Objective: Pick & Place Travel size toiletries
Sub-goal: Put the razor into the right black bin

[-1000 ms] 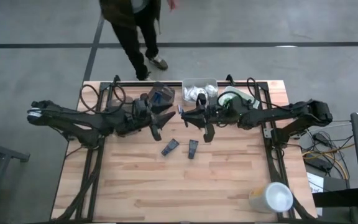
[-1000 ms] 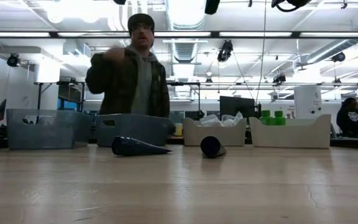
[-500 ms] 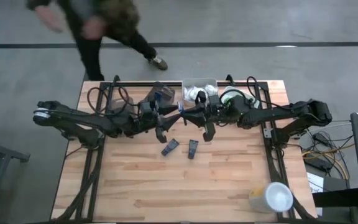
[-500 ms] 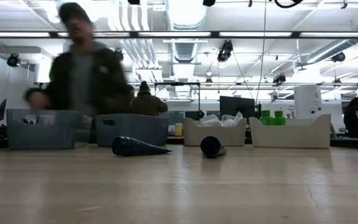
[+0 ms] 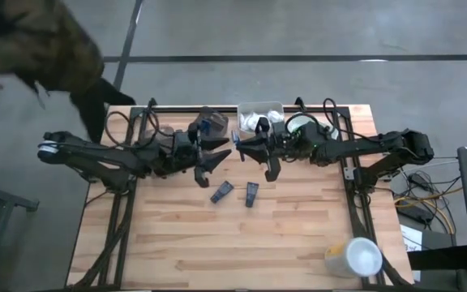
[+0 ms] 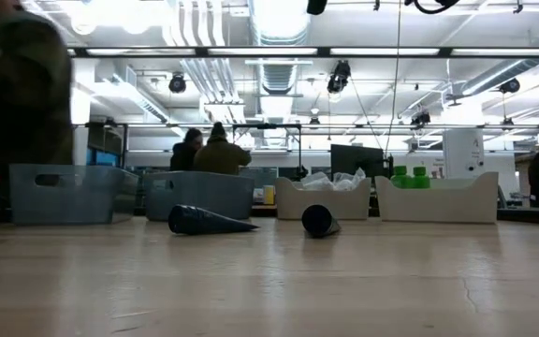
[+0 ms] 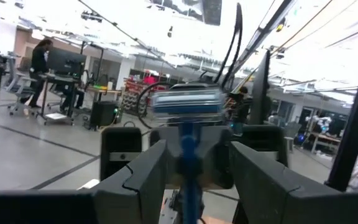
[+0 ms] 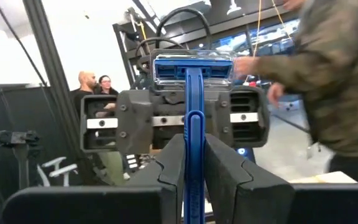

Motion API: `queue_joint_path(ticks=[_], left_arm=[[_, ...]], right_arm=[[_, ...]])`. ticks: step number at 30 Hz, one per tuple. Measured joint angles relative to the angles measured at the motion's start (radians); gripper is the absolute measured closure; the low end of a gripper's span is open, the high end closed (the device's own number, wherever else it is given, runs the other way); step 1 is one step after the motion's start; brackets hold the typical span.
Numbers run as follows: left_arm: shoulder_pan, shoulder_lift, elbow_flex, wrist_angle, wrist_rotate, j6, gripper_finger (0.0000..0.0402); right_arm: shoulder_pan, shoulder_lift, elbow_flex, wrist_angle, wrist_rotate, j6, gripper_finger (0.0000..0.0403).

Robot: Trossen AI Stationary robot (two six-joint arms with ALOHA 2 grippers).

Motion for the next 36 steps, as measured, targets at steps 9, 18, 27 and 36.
queue_joint_path(ticks=[9, 18, 27, 36], left_arm=[[0.011, 0.003, 0.0, -0.009, 0.023, -0.036, 0.0223], [0.042, 0.07, 0.0, 0.089, 0.039, -0.048, 0.0223], [0.073, 0.074, 0.0, 0.119, 0.089, -0.069, 0.0223], [0.082, 0.091, 0.0, 0.118, 0.091, -0.092, 0.0225]], right_arm=[[-0.01, -0.002, 0.0, 0.005, -0.003, -0.008, 0.037], [-0.009, 0.003, 0.0, 0.005, -0.005, -0.008, 0.0365], [-0.009, 0.024, 0.0, 0.004, -0.008, -0.001, 0.0365], [-0.009, 0.037, 0.0, 0.007, -0.009, -0.005, 0.0365]])
